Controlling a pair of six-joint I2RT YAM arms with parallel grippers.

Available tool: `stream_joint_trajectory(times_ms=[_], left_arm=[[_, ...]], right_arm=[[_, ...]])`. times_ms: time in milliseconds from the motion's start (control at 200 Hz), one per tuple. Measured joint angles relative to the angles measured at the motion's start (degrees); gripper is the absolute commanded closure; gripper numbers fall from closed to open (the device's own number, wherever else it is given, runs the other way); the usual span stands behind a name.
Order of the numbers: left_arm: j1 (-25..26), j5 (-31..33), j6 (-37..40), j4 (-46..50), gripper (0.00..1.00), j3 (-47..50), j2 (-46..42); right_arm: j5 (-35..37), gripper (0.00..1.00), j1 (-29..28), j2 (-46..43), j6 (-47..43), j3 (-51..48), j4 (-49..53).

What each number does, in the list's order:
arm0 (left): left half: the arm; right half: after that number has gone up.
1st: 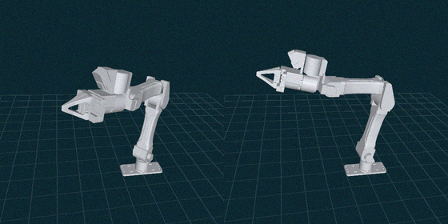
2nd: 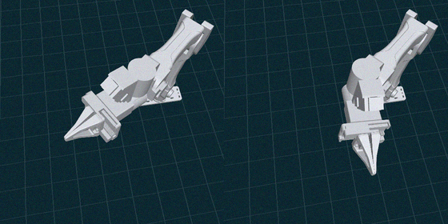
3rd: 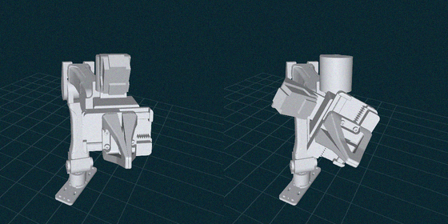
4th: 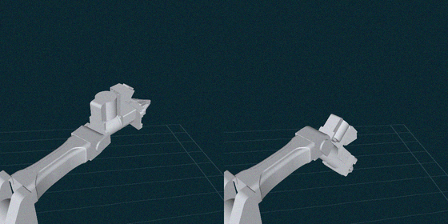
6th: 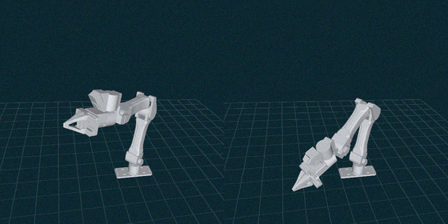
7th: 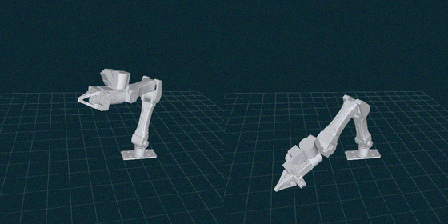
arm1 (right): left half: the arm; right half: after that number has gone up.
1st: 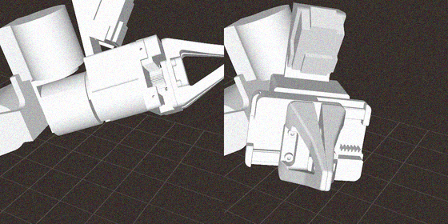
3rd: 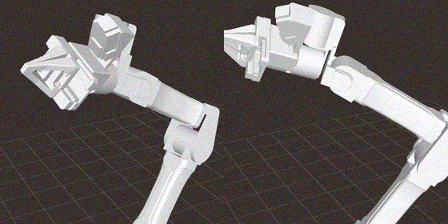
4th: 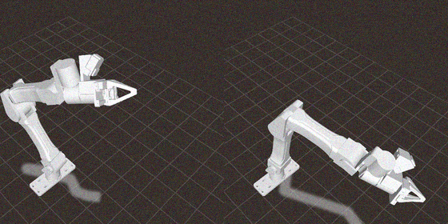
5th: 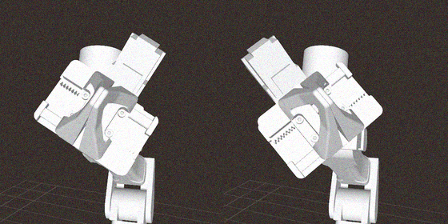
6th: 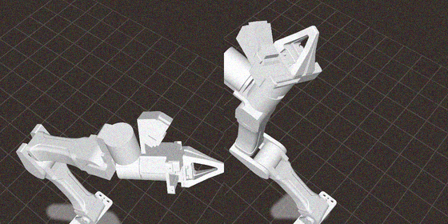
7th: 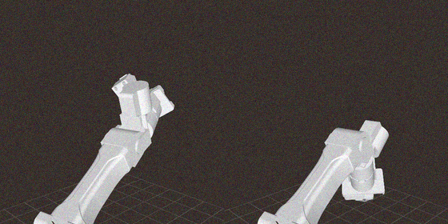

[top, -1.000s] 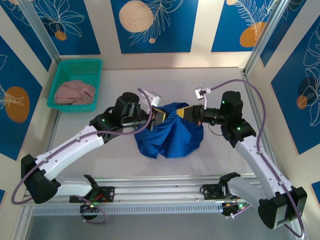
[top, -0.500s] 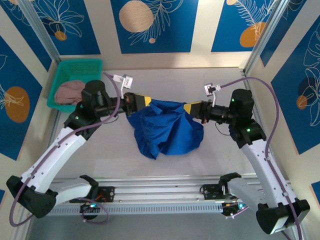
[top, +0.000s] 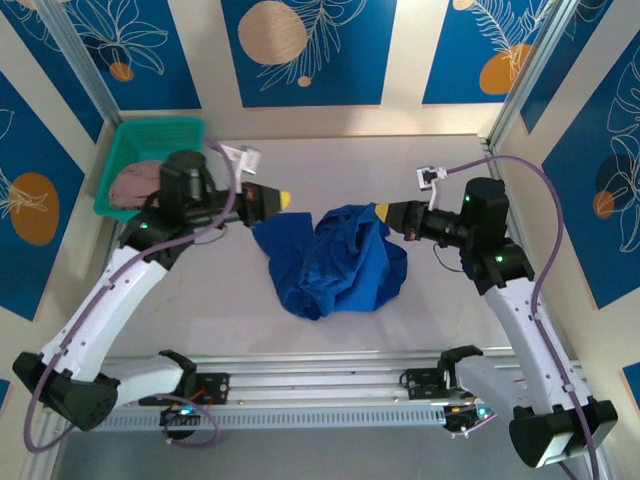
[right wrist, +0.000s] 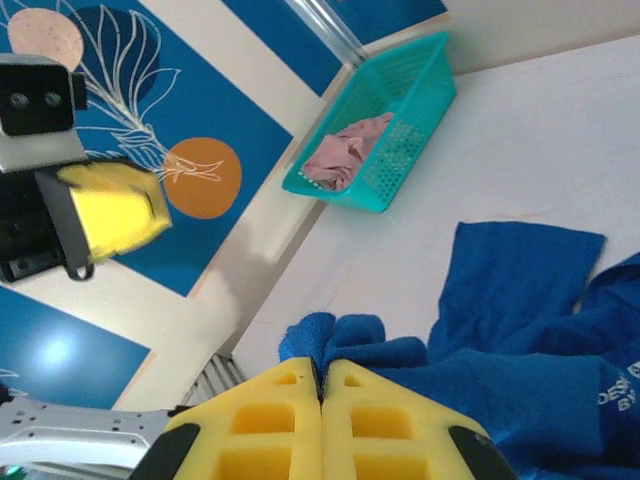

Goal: Fold the inside-out t-shirt

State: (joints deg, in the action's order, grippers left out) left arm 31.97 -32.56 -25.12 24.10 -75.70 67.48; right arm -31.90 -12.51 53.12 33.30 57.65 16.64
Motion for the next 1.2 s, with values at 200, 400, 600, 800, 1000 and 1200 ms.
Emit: stream_joint_trajectory(times_ms=[200, 400, 600, 800, 1000, 1200], left_arm=[[12.9, 5.9, 2.9, -0.1, 0.45, 0.1, 5.0], [17.9, 13.8, 4.3, -0.7, 0.36, -0.1, 8.9], [19.6, 24.5, 4.8, 2.3, 0.45, -3.3, 13.5], [19.6, 33.6, 5.6, 5.4, 0.68, -3.6, 14.0], [18.4, 36.4, 7.1, 8.3, 0.78, -3.6, 13.9], [14.9, 35.0, 7.7, 10.1, 0.96, -3.6, 13.3]], right_arm=[[0.0, 1.00, -1.9, 1.4, 1.2, 0.0, -2.4], [0.0, 1.00, -2.7, 1.9, 1.7, 0.0, -3.1], [0.0, 1.00, -3.5, 1.9, 1.7, -0.1, -3.6], [0.7, 1.00, -3.5, 1.1, 0.5, -0.1, -2.3], [0.7, 1.00, -3.4, -0.1, -0.7, -0.1, -1.8], [0.4, 1.00, -3.1, -0.5, -2.1, -0.1, -0.9]])
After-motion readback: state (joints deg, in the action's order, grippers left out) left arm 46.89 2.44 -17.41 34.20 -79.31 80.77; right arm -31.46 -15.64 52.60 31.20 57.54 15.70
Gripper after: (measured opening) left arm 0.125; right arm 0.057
